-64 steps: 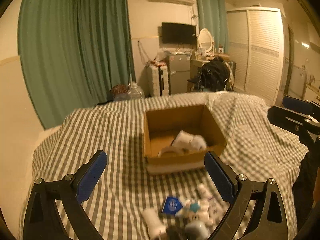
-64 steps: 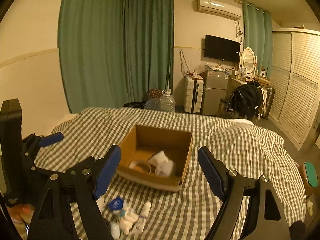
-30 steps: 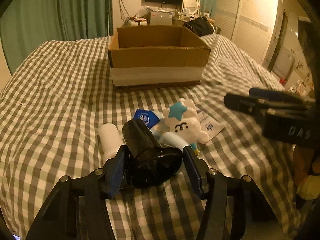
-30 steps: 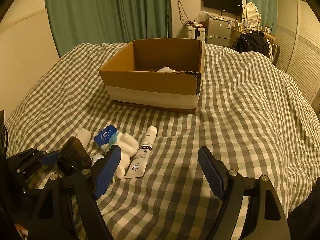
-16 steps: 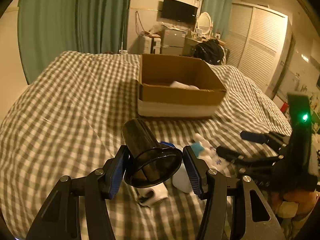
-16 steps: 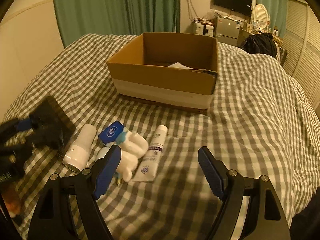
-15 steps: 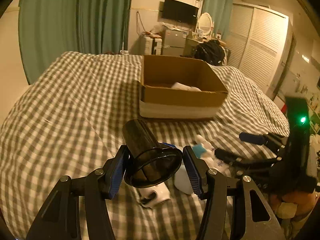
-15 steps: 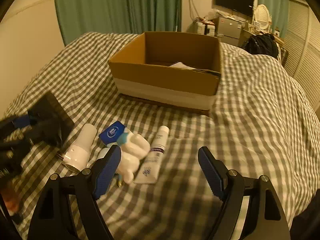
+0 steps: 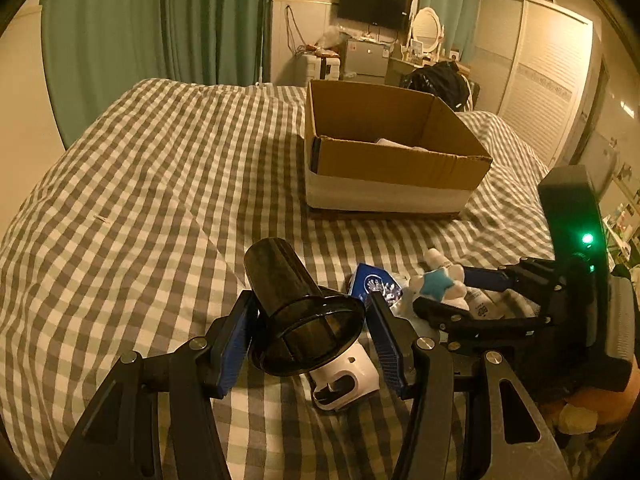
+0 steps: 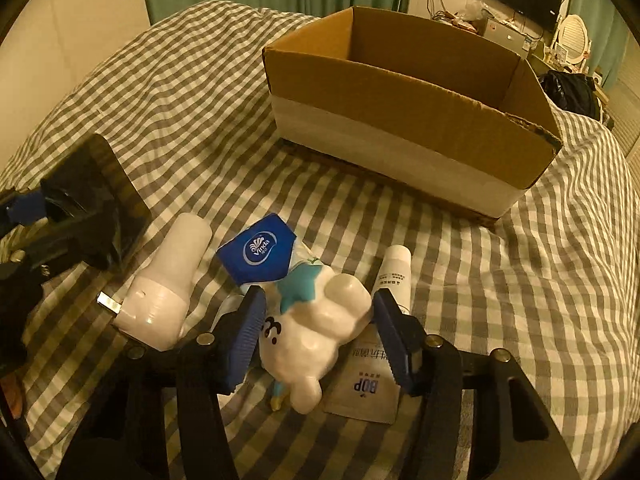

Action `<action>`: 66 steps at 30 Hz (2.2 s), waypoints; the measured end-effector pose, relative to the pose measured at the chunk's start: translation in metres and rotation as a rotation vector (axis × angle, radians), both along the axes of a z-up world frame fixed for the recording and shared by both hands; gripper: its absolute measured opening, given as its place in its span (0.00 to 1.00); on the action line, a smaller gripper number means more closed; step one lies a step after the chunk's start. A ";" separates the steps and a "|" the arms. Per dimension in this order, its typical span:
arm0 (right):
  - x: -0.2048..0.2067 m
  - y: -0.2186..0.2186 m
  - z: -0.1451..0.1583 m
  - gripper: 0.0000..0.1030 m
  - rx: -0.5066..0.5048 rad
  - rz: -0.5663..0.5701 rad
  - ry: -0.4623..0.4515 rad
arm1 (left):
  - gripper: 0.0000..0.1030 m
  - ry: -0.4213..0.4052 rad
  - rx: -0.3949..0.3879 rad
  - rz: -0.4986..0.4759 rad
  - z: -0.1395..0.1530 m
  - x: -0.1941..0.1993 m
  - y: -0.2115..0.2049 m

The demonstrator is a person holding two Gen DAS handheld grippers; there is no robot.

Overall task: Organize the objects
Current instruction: 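Grasp the black cup with the left tool while the right tool grasps the plush toy, then release the black cup into the box with the left tool while the right tool releases the plush toy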

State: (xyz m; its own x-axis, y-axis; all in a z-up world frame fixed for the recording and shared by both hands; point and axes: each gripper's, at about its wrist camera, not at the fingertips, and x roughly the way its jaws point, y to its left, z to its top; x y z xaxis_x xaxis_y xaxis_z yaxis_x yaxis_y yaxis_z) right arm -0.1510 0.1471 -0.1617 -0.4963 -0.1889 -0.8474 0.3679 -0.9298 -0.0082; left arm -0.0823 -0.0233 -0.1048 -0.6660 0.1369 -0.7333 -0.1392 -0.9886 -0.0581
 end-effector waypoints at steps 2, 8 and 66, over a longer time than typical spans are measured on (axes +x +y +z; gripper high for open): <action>0.001 0.002 0.002 0.54 -0.011 -0.008 0.004 | 0.56 0.003 -0.003 -0.002 0.002 0.002 0.002; 0.012 0.011 0.024 0.48 -0.050 -0.027 0.054 | 0.56 0.026 -0.007 -0.006 0.014 0.007 0.004; -0.208 0.089 0.101 0.56 -0.125 -0.210 0.288 | 0.83 0.058 -0.010 -0.257 0.037 -0.232 0.093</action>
State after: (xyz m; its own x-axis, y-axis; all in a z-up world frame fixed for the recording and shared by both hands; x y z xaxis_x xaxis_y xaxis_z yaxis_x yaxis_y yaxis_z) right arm -0.3590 0.2357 -0.0610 -0.7495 -0.1506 -0.6446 0.1682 -0.9851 0.0345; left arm -0.3147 0.0692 -0.0678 -0.6517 0.3000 -0.6967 -0.3883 -0.9209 -0.0333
